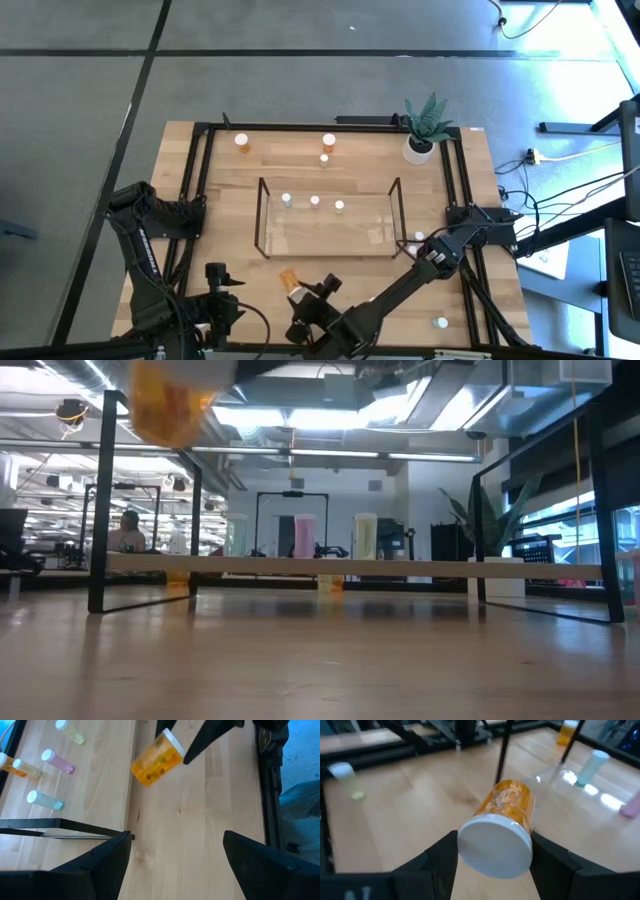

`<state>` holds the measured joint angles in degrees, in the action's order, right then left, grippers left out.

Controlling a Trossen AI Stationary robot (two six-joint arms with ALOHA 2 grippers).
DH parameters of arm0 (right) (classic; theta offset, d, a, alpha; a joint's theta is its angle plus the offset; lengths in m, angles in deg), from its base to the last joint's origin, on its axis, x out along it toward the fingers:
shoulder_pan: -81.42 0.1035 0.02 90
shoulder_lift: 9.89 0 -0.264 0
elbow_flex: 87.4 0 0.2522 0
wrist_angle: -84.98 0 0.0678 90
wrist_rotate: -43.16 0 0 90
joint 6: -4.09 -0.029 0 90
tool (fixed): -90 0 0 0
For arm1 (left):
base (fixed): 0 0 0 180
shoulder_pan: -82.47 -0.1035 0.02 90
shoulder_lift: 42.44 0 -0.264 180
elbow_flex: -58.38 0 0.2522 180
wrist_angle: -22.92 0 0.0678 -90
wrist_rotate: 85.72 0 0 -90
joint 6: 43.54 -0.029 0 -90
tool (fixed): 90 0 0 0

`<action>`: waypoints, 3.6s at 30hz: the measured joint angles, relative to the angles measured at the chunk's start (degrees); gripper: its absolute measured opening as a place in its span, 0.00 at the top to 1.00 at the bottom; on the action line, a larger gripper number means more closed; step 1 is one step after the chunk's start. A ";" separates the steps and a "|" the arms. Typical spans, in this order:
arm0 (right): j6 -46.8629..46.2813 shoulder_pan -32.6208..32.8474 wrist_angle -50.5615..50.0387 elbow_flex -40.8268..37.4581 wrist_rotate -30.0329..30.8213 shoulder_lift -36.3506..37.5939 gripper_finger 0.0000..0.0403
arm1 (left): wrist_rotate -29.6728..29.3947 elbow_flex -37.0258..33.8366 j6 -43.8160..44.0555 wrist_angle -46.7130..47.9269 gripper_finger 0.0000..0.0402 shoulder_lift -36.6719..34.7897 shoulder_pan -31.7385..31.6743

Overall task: Pick and place medicine bottles onto shelf by color
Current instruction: Put the bottom orange pill bottle on the shelf

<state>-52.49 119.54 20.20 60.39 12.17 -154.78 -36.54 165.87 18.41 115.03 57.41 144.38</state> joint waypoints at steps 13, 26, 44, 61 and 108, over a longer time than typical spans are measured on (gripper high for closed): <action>-3.86 1.29 -13.46 0.99 -9.89 7.15 0.48 | 0.02 0.00 0.00 0.00 0.23 0.00 -0.01; -17.69 -0.59 -38.75 1.02 -24.95 17.57 0.48 | 0.02 0.00 0.00 0.00 0.23 0.00 -0.02; 8.38 -21.16 -39.06 -0.91 -57.76 23.44 0.48 | -2.23 0.00 0.55 -0.41 0.23 0.00 -2.24; 6.87 -23.82 -39.24 -27.11 -57.01 43.70 0.48 | -2.14 0.00 0.47 -0.39 0.23 0.00 -2.60; 39.15 -45.48 -11.55 -58.00 -69.27 46.74 0.48 | -2.12 0.00 -2.03 1.31 0.23 -0.02 -8.44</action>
<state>-13.34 74.07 8.65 2.40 -57.10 -108.03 -38.66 165.87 16.38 116.34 57.39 135.94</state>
